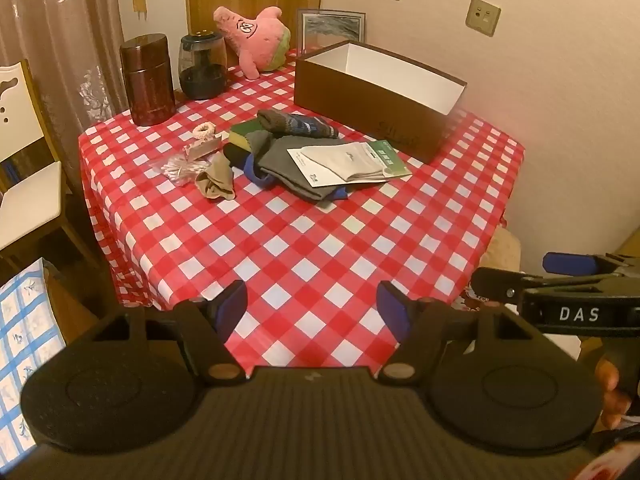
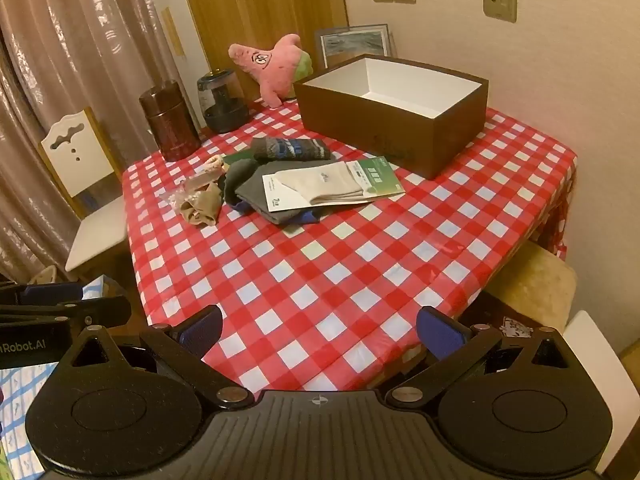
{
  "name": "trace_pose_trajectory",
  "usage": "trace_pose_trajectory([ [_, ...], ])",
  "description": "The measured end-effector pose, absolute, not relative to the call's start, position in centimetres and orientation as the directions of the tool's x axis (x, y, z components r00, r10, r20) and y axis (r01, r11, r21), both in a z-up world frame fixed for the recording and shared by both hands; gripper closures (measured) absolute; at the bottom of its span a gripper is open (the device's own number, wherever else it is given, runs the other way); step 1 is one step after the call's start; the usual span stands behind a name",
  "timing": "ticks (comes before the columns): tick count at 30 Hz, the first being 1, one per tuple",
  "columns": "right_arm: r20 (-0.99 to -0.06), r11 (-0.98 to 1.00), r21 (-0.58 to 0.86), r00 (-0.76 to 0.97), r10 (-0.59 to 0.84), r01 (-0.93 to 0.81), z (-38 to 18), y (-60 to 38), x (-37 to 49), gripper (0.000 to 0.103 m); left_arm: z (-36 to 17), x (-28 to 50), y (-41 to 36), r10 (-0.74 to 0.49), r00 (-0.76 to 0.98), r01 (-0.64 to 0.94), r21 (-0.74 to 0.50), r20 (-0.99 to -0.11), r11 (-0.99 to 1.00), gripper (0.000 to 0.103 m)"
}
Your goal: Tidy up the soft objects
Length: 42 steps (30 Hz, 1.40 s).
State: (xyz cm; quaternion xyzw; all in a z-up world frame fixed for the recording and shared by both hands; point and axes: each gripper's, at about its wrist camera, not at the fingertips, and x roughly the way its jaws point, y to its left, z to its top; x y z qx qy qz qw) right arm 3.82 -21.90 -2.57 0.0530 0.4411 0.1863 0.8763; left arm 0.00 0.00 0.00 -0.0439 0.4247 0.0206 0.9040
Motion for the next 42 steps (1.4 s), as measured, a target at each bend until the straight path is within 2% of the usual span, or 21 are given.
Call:
trace_pose_trajectory([
  [42, -0.755, 0.927, 0.248, 0.544, 0.367, -0.282, -2.52, -21.77, 4.0, 0.0, 0.01, 0.01, 0.01, -0.008, 0.639, -0.074, -0.072, -0.769, 0.995, 0.034],
])
